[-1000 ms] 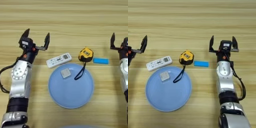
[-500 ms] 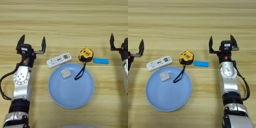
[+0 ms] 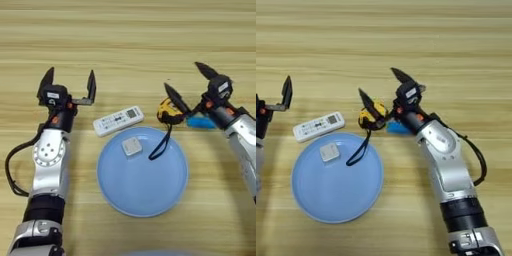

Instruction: Move the objects on the table

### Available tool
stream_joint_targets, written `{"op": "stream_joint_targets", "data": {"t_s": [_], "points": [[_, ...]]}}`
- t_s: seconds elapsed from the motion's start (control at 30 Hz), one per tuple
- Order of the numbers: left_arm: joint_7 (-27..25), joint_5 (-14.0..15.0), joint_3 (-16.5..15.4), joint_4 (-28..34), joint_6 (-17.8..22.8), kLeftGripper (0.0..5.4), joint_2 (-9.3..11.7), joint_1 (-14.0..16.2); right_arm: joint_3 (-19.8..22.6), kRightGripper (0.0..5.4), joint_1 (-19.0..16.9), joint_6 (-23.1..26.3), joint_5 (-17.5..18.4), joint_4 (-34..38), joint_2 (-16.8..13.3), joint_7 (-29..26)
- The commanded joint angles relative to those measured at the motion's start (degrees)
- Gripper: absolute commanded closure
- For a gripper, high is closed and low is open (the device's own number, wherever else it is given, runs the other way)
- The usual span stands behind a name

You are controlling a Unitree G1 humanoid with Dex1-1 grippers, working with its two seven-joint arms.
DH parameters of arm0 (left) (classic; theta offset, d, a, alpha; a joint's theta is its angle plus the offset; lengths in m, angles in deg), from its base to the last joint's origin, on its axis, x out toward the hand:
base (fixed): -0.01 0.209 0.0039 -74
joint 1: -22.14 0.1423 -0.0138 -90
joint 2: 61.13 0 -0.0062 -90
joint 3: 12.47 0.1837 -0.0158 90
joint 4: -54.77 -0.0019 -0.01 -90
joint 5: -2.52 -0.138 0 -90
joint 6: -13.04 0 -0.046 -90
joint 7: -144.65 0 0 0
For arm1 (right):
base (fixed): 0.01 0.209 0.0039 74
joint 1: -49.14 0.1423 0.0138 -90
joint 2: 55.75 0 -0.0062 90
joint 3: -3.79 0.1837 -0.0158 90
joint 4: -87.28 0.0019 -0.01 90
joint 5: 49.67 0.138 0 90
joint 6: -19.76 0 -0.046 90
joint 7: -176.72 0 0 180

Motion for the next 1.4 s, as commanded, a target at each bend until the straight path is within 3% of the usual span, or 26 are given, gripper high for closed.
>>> {"op": "stream_joint_targets", "data": {"t_s": [0.03, 0.3, 0.5, 0.63, 0.9, 1.4], "points": [[0.60, -0.42, 0.52, -1.01, 0.61, 0.03, -0.15, -0.77, -3.05, 0.00, 0.90, 5.86, -0.16, 2.58, -2.00, -3.88], [1.19, -1.13, 1.07, -1.69, 0.40, 0.03, -0.44, -1.18, -7.95, 0.00, 3.77, 19.29, 0.44, 6.93, -4.29, -9.37], [1.63, -1.11, 1.25, -1.75, 0.38, 0.03, -0.67, -1.35, -12.25, 0.00, 4.04, 30.41, -0.50, 9.68, -5.46, -10.54], [1.90, -1.15, 1.47, -1.66, 0.36, 0.03, -0.76, -1.35, -14.91, 0.00, 3.74, 34.85, -0.53, 10.96, -5.99, -11.49], [2.51, -1.13, 1.93, -1.14, 0.22, 0.03, -0.87, -1.12, -18.11, 0.00, 4.46, 37.49, -2.54, 9.38, -5.83, -11.34], [3.23, -1.63, 2.44, -1.52, -0.13, 0.03, -1.03, -1.31, -21.52, 0.00, 4.70, 34.46, -7.47, 1.07, -2.50, -9.57]]}}
